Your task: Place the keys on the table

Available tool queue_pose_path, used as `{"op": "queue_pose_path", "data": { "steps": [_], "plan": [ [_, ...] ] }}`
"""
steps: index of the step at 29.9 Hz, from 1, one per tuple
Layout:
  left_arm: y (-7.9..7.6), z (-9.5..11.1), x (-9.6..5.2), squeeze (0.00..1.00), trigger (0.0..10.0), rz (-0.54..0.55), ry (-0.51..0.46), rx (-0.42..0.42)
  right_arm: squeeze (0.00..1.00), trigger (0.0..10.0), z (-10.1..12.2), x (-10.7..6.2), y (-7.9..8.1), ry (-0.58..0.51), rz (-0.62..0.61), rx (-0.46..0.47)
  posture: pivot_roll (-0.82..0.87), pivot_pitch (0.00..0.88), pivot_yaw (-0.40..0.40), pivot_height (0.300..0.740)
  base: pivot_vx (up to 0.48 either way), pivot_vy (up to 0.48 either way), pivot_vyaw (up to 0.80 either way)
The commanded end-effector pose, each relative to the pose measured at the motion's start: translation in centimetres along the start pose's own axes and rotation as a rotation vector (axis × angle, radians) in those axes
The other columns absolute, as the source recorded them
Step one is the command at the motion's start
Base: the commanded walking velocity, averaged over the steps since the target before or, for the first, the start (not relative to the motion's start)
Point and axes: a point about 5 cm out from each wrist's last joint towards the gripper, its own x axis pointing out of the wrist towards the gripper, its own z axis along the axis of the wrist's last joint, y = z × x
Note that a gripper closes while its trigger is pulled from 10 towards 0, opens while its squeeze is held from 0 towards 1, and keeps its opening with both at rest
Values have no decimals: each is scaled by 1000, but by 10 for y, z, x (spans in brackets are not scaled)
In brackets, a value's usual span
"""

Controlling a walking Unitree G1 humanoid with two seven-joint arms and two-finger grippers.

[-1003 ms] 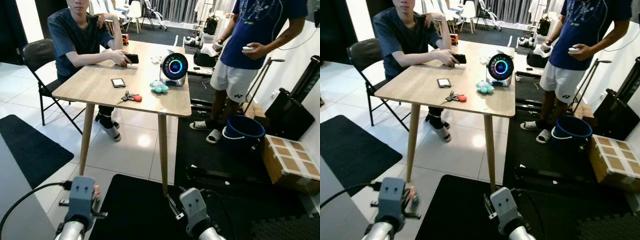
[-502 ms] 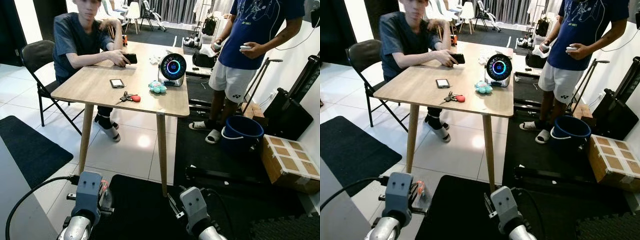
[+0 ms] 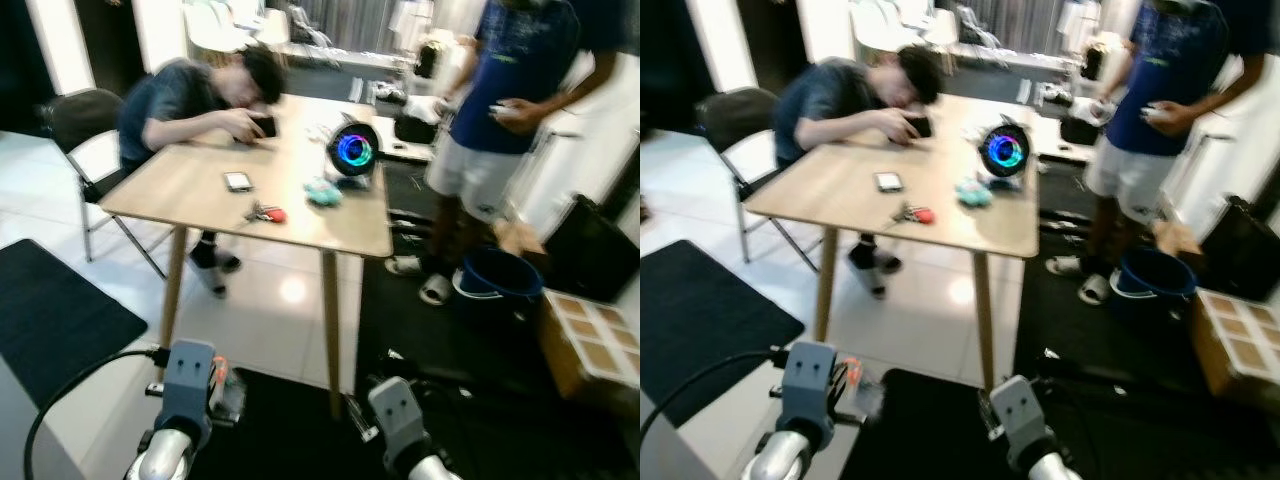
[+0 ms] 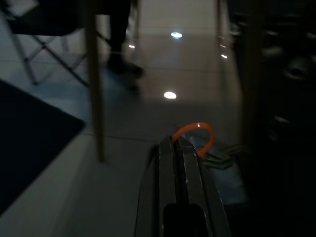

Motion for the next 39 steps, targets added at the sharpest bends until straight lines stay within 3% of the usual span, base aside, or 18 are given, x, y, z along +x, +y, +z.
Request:
{"op": "queue_pose_path", "data": {
  "steps": [1,32,39],
  "plan": [
    [2,-3,-1,0,10000,8,14,16,0,10000,-4,-3,4,16,10,14,147,88,-74,740,368,0,0],
    [0,-4,-3,0,10000,-4,25,1,0,10000,-7,-7,4,30,7,13,141,103,-70,740,300,0,0],
    [-5,14,-3,0,10000,-33,-44,-25,0,10000,-6,-7,3,29,6,10,139,103,-71,740,0,0,0]
  ]
}}
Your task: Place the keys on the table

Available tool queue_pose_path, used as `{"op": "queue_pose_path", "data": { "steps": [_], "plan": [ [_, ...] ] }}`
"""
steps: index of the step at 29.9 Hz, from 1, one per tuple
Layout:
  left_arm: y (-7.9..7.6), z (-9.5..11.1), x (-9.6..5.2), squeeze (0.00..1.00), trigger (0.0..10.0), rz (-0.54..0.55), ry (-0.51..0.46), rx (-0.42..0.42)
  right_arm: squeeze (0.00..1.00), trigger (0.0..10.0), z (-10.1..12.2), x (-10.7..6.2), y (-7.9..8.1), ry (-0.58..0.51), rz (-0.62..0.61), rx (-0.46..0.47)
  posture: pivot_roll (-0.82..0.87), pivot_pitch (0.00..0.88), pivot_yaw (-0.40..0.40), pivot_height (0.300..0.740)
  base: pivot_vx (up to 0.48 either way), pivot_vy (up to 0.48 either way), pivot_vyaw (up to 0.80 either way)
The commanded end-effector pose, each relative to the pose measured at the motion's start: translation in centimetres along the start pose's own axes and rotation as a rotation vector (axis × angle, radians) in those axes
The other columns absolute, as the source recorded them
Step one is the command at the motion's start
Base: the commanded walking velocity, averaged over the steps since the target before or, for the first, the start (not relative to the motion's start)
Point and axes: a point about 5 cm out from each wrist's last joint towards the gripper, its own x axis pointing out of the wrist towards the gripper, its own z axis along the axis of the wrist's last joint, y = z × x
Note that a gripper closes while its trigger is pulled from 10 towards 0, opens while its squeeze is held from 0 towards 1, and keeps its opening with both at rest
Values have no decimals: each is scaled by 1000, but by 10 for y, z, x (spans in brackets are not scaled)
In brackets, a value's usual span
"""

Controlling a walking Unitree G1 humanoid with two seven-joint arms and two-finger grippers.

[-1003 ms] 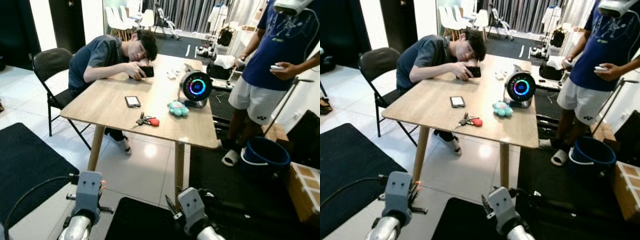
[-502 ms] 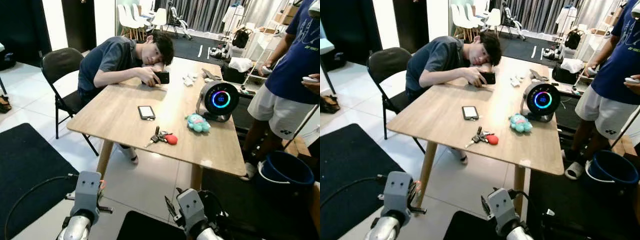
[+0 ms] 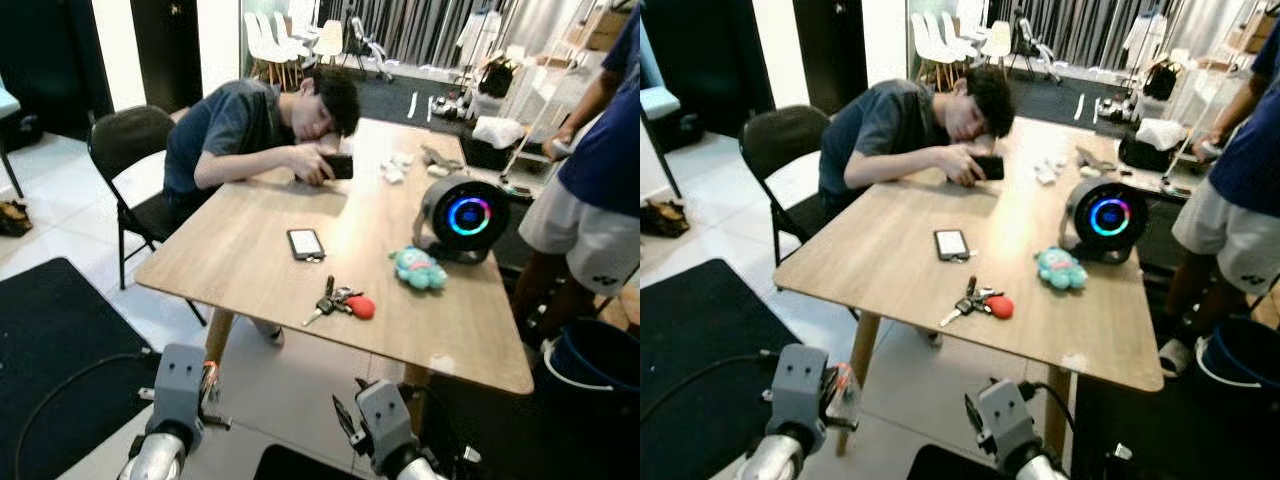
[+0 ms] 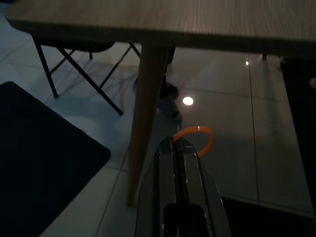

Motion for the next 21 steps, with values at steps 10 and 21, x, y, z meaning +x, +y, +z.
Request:
{"op": "queue_pose_path", "data": {
  "steps": [10,21],
  "plan": [
    [-11,47,3,0,10000,-83,-154,0,0,10000,4,-4,-13,-22,-57,-21,135,101,-63,740,0,0,0],
    [-29,104,17,0,10000,-125,-297,36,0,10000,33,0,-29,-138,-126,-48,117,104,-43,740,0,0,0]
  ]
}}
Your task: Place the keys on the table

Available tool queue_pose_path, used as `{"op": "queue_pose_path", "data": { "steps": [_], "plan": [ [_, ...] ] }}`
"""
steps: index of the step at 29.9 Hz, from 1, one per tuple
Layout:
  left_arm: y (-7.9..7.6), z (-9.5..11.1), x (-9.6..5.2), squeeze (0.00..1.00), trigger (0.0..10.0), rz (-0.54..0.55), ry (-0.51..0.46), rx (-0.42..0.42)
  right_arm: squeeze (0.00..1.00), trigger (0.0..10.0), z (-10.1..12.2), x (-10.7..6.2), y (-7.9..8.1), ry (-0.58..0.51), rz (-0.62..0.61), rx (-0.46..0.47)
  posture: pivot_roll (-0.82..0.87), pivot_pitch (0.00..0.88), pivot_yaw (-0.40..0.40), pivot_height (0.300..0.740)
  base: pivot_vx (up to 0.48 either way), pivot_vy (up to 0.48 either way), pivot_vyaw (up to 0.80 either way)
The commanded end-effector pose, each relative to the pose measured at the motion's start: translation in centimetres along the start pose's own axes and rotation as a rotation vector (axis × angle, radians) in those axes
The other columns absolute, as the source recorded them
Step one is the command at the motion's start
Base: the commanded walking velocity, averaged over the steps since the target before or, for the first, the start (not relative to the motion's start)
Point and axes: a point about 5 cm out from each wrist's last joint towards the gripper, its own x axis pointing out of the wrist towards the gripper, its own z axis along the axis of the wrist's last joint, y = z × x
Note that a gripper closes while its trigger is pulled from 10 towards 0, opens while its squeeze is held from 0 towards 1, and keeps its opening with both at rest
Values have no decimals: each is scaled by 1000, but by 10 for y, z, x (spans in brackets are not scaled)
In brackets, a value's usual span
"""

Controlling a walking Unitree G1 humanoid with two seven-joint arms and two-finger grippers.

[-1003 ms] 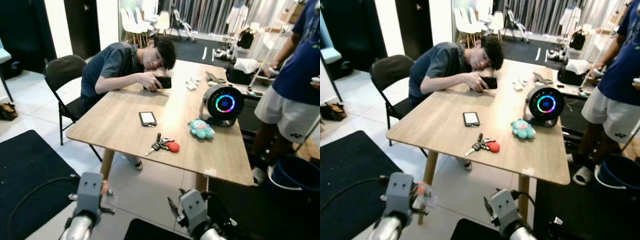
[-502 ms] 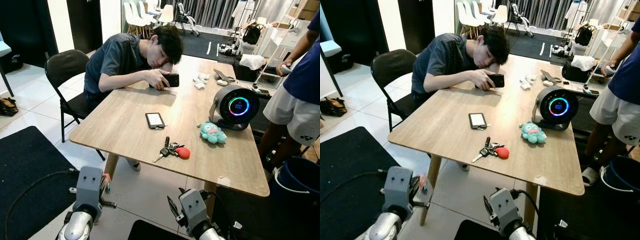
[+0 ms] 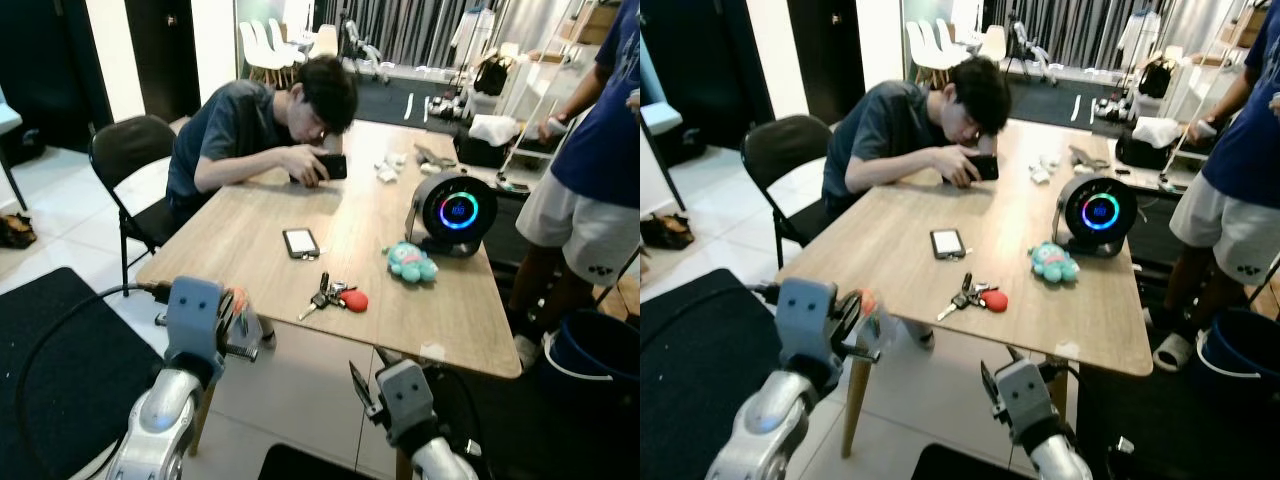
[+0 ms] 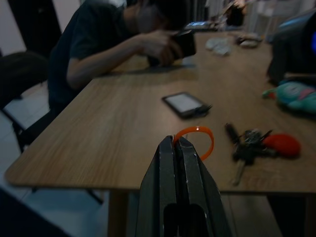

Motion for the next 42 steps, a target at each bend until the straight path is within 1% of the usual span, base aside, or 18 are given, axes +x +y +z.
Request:
{"op": "queue_pose_path", "data": {
  "steps": [1,2,3,4,6,7,9,15,21,23,25,28,31,33,34,36,37,42],
  "plan": [
    [-15,14,19,0,10000,-27,-26,37,0,10000,1,4,0,6,-12,10,119,106,-34,740,0,0,0],
    [-15,14,19,0,10000,-27,-26,37,0,10000,1,4,0,6,-12,10,119,106,-34,740,0,0,0],
    [-26,24,34,0,10000,-48,-48,57,0,10000,1,7,3,4,-10,13,118,107,-33,740,0,0,0],
    [-26,24,34,0,10000,-48,-48,57,0,10000,1,7,3,4,-10,13,118,107,-33,740,0,0,0],
    [-49,46,57,0,10000,-110,-92,50,0,10000,3,11,9,-2,-2,21,116,109,-20,740,0,0,0],
    [-49,46,57,0,10000,-110,-92,50,0,10000,3,11,9,-2,-2,21,116,109,-20,740,0,0,0],
    [-67,61,70,0,10000,-168,-123,46,0,10000,4,12,14,0,3,25,113,112,-3,740,0,0,0],
    [-99,66,103,0,10000,-231,-58,140,0,10000,2,8,24,22,-4,37,102,136,50,740,0,0,0],
    [-102,61,115,0,10000,-231,-11,166,0,10000,2,7,30,25,-9,46,92,148,66,740,0,0,0],
    [-103,59,118,0,10000,-236,4,199,0,10000,1,4,30,28,-12,47,85,153,72,740,0,0,0],
    [-102,54,120,0,10000,-240,1,293,0,10000,0,3,30,32,-15,46,80,155,70,740,0,0,0],
    [-97,40,120,0,10000,-279,50,343,0,10000,1,4,29,32,-20,44,80,158,70,740,0,0,0],
    [-88,30,117,0,10000,-304,84,346,0,10000,2,5,28,30,-23,41,83,159,68,740,0,0,0],
    [-80,26,117,39,10000,-288,105,327,0,10000,2,5,27,30,-25,40,95,164,62,740,0,0,0],
    [-71,24,117,341,10000,-248,132,280,0,10000,2,6,27,30,-24,40,103,166,57,740,0,0,0],
    [-66,22,117,341,10000,-219,152,246,0,10000,2,6,27,31,-23,40,103,166,57,740,0,0,0],
    [-53,22,118,663,10000,-153,173,155,0,10000,2,7,30,31,-8,42,114,170,46,740,0,0,0],
    [-46,31,120,710,10000,-109,139,86,0,10000,2,8,33,33,8,45,119,172,42,740,0,0,0]
  ]
}}
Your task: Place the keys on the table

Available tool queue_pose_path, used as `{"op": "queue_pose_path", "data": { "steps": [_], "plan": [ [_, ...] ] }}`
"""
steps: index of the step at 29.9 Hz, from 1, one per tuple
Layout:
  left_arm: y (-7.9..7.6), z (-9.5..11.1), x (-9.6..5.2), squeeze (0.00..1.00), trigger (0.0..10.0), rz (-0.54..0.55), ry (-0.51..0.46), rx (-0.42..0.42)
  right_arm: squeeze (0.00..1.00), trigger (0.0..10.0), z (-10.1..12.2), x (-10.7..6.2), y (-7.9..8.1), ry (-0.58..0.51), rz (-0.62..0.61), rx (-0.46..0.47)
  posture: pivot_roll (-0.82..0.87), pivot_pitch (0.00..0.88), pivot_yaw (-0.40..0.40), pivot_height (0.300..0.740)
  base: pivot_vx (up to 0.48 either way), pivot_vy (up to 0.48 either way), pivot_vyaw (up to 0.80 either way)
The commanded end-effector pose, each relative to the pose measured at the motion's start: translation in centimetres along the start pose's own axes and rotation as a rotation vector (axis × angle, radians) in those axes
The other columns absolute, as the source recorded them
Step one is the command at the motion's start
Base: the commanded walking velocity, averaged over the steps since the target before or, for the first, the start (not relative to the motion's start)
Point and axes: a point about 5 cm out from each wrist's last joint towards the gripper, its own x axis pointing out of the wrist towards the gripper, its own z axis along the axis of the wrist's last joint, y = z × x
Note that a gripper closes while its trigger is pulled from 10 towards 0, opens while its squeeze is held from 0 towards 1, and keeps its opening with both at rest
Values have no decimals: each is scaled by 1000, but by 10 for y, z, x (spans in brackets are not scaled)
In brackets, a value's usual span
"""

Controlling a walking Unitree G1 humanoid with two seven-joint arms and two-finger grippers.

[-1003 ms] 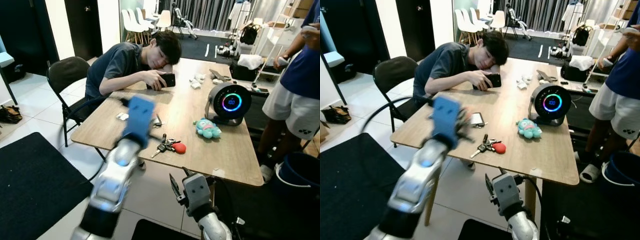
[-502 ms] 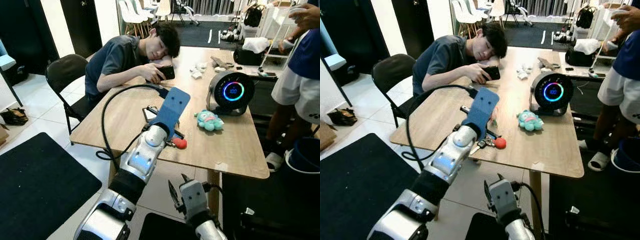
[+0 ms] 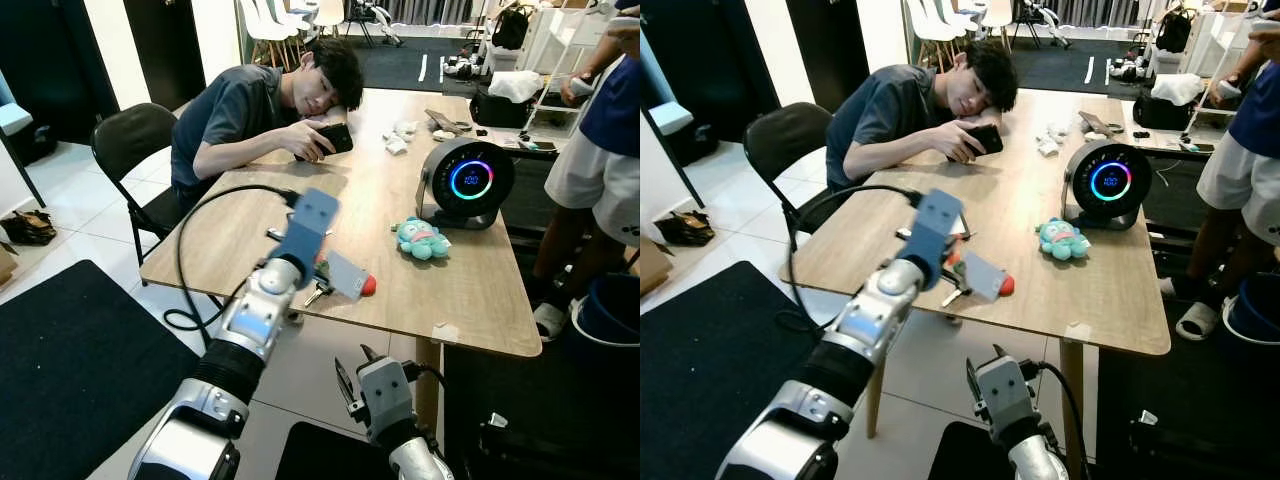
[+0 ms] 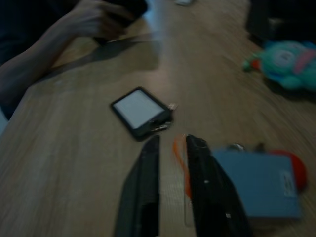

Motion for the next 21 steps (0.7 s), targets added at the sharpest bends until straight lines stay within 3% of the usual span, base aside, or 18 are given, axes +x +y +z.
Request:
{"op": "queue_pose_path", "data": {
  "steps": [1,11,12,13,17,19,20,21],
  "plan": [
    [4,3,-1,969,10000,25,-10,-22,0,10000,-3,0,5,22,18,8,125,173,35,740,0,0,0],
    [-4,24,-2,1000,10000,26,-100,-111,0,10000,-3,2,6,25,22,9,117,167,39,740,0,0,0],
    [-3,25,-3,380,10000,24,-109,-124,0,10000,-3,2,5,26,21,8,117,167,39,740,0,0,0],
    [1,22,-9,0,10000,14,-118,-139,0,10000,-4,0,5,28,18,8,115,165,40,740,0,0,0],
    [9,12,-23,0,10000,-17,-124,-155,0,10000,-5,-2,3,34,14,7,115,164,41,740,0,0,0],
    [16,0,-37,0,10000,-25,-117,-147,0,10000,-7,-3,2,40,13,5,118,165,40,740,0,0,0],
    [25,-14,-52,0,10000,-8,-102,-143,0,10000,-10,-5,1,49,14,1,125,164,33,740,0,0,0],
    [25,-14,-52,0,10000,-8,-102,-143,0,10000,-10,-5,1,49,14,1,125,164,33,740,0,0,0]
  ]
}}
